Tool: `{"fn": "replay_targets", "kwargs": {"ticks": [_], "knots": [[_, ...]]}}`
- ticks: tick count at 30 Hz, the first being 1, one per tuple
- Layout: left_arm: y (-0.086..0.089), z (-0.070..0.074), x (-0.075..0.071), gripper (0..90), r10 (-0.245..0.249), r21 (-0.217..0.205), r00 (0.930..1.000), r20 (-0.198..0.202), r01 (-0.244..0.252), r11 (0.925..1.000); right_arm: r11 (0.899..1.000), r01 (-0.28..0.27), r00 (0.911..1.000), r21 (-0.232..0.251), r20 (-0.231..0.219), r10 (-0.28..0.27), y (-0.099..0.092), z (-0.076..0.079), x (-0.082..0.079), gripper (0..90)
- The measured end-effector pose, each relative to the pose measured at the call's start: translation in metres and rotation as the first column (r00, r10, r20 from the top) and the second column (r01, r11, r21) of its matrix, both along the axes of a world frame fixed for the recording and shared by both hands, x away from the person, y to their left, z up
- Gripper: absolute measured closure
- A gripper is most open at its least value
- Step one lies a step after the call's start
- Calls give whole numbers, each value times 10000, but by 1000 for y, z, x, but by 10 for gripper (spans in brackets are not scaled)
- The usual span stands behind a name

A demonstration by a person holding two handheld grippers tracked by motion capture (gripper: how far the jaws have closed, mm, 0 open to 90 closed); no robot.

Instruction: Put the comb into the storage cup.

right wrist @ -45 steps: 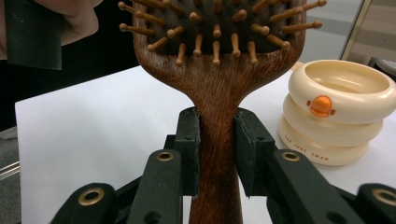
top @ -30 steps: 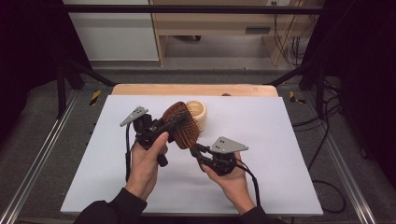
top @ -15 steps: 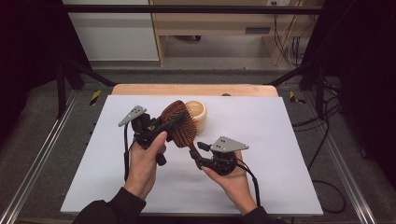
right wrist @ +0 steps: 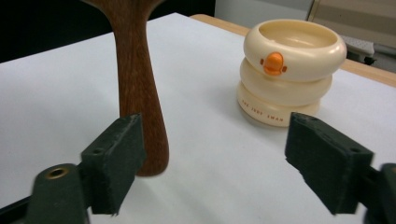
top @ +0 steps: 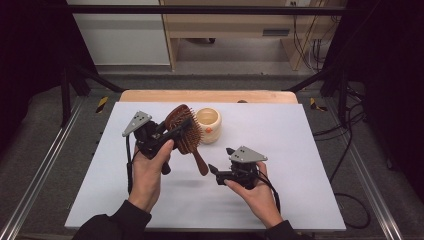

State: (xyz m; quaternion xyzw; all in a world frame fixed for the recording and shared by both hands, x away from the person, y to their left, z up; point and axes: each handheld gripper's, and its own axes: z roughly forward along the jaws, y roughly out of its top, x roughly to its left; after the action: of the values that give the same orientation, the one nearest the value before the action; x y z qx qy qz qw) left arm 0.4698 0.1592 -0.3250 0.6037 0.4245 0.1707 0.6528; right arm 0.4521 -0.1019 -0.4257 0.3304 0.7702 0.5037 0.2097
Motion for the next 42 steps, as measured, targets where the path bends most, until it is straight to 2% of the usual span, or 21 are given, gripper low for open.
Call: {"fn": "replay_targets", "kwargs": {"ticks": [2,4,8,13,16,21,23,26,33,42], "knots": [[0,1,1,503,-20,-21,10000,23,20,10000,10000,-5,9999,82,-155,6,-4,0,0,94],[-1,2,2,503,-52,20,9999,95,52,10000,10000,38,9999,38,-129,-37,-7,0,0,48],[-4,4,5,502,-62,107,9998,171,60,9999,9990,436,9990,-9,0,-436,-18,0,-2,41],[-7,9,8,502,-54,30,9992,384,53,10000,9992,406,9990,22,-188,-406,-35,-2,-9,43],[-10,14,10,502,-100,-31,9987,491,101,9999,9981,607,9980,116,-187,-605,-47,-5,-15,45],[-15,19,16,502,-125,5,9983,571,124,9999,9908,1306,9911,366,198,-1314,-63,-14,-16,61],[-16,21,19,502,-67,-110,9984,564,73,9999,9892,1465,9878,102,514,-1469,-67,-18,-12,57],[-15,24,21,502,-28,-127,9981,613,36,9999,9851,1718,9841,55,449,-1718,-73,-23,-8,67],[-7,33,31,502,260,-305,9986,458,-246,9992,9780,2015,9766,539,654,-2048,-77,-22,-9,66],[-11,53,39,502,422,-45,9963,751,-420,9991,9781,1992,9767,601,693,-2032,-75,-22,-10,66]]}}
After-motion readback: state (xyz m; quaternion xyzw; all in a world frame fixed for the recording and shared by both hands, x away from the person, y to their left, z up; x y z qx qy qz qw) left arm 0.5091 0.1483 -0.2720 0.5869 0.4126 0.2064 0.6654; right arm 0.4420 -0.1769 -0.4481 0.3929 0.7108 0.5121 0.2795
